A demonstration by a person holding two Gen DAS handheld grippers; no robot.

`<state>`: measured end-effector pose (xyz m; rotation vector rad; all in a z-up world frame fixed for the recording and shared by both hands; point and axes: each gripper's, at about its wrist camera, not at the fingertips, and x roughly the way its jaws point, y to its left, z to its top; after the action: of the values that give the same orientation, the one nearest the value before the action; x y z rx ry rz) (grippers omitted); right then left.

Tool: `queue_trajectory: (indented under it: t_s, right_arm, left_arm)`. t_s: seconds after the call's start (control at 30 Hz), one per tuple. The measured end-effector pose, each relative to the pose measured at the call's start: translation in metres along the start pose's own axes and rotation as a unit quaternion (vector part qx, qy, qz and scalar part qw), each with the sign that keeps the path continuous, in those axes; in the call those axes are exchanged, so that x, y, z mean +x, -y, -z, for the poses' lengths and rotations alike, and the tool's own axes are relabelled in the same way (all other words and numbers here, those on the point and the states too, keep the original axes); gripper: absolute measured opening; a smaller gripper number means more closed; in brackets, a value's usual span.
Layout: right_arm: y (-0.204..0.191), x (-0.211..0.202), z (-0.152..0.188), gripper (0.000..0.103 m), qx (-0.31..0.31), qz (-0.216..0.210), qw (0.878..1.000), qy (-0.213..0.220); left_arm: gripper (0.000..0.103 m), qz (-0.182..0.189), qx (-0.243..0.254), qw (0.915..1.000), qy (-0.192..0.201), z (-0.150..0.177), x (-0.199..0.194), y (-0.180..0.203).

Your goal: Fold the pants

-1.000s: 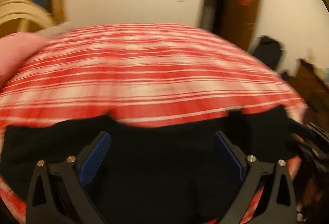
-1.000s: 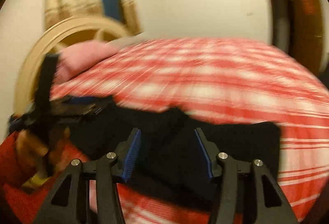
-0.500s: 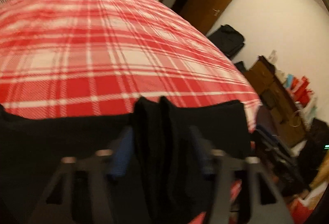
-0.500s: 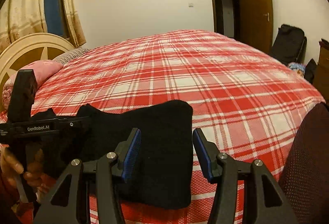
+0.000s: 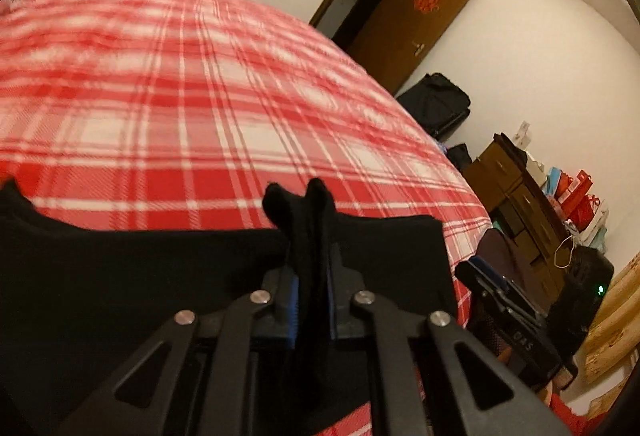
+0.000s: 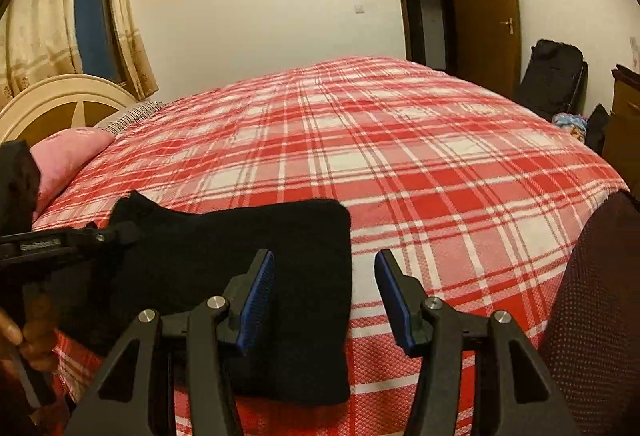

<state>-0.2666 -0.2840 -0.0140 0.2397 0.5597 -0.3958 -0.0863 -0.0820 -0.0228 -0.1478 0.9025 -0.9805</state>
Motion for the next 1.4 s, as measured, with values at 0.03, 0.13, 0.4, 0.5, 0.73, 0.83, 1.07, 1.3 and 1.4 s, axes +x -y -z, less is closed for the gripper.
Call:
queue_trajectory:
  t_s: [0.03,0.13,0.4,0.5,0.73,0.83,1.07,1.3,1.4]
  right_arm:
    - [-0.004,-0.002,-0.001,0.054,-0.006,-0.006,1.000,0.006]
    - [-0.018,0.001,-0.002,0.054,-0.021,-0.027,0.999,0.007]
    - [-0.057,0.052,0.009,0.054,-0.067,-0.043,0.997,-0.014]
    - [-0.054,0.069,0.021,0.056,-0.062,-0.051,0.997,-0.008]
    - [-0.048,0.035,0.008,0.056,-0.065,-0.062,0.996,0.005]
    - [-0.063,0.027,0.007,0.056,-0.090,-0.071,0.993,0.013]
    - [-0.097,0.052,0.004,0.056,-0.089,-0.109,0.990,-0.010]
    - [-0.126,0.041,-0.001,0.056,-0.078,-0.156,0.985,-0.006]
    - [-0.142,0.035,0.000,0.056,-0.092,-0.168,0.981,-0.006]
  left_arm:
    - [0.011,-0.005,-0.001,1.0000,0.002,0.001,-0.004,-0.002]
    - [0.011,-0.029,-0.018,0.9994,-0.002,0.009,-0.009,-0.018]
    - [0.019,-0.084,-0.024,0.9959,-0.022,0.026,0.008,-0.039]
    - [0.020,-0.079,-0.028,0.9963,-0.021,0.024,0.005,-0.042]
    - [0.052,-0.109,-0.008,0.9940,0.009,0.020,-0.022,-0.052]
    - [0.055,-0.139,-0.013,0.9898,0.029,0.020,-0.043,-0.069]
    - [0.063,-0.267,-0.090,0.9538,0.103,0.037,-0.130,-0.143]
    - [0.067,-0.371,-0.254,0.8709,0.198,0.081,-0.218,-0.228]
    - [0.067,-0.328,-0.328,0.8614,0.207,0.097,-0.220,-0.255]
